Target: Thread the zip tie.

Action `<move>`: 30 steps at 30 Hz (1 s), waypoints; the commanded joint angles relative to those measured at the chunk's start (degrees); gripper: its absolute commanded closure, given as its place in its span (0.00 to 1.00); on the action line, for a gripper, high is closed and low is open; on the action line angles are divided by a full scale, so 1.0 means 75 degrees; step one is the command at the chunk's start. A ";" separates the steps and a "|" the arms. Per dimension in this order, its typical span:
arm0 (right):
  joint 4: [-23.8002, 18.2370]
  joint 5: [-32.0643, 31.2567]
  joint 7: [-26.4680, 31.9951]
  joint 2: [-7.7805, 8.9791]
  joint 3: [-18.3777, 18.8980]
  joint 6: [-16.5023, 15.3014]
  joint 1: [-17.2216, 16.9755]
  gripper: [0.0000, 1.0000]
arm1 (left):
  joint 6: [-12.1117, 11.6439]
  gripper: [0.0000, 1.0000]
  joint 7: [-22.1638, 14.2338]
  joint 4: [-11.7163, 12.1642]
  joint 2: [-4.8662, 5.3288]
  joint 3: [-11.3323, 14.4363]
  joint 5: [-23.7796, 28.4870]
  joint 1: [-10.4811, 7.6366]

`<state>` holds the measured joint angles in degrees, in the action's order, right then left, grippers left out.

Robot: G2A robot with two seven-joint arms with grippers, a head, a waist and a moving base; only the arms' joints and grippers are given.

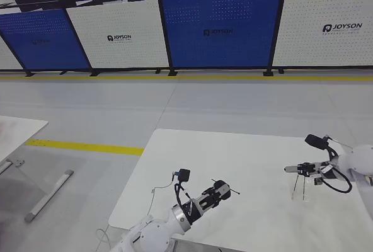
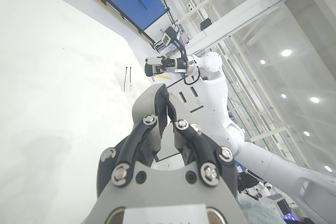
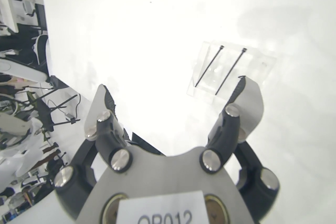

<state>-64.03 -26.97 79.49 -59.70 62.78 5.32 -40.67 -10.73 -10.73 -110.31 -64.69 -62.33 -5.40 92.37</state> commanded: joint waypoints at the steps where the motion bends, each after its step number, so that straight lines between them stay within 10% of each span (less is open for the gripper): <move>1: 0.0235 -0.0193 0.0020 -0.0050 -0.0240 0.0240 0.0206 0.00 | 0.0000 1.00 0.0000 0.0000 0.0000 0.0000 0.0000 0.0000; 30: 0.0802 -0.0250 0.0020 -0.0219 -0.1108 0.0335 0.0535 0.00 | 0.0000 1.00 0.0000 0.0000 0.0000 0.0000 0.0000 0.0000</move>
<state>-58.02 -28.85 79.64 -61.34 54.47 7.83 -36.67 -10.73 -10.73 -110.31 -64.69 -62.33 -5.40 92.37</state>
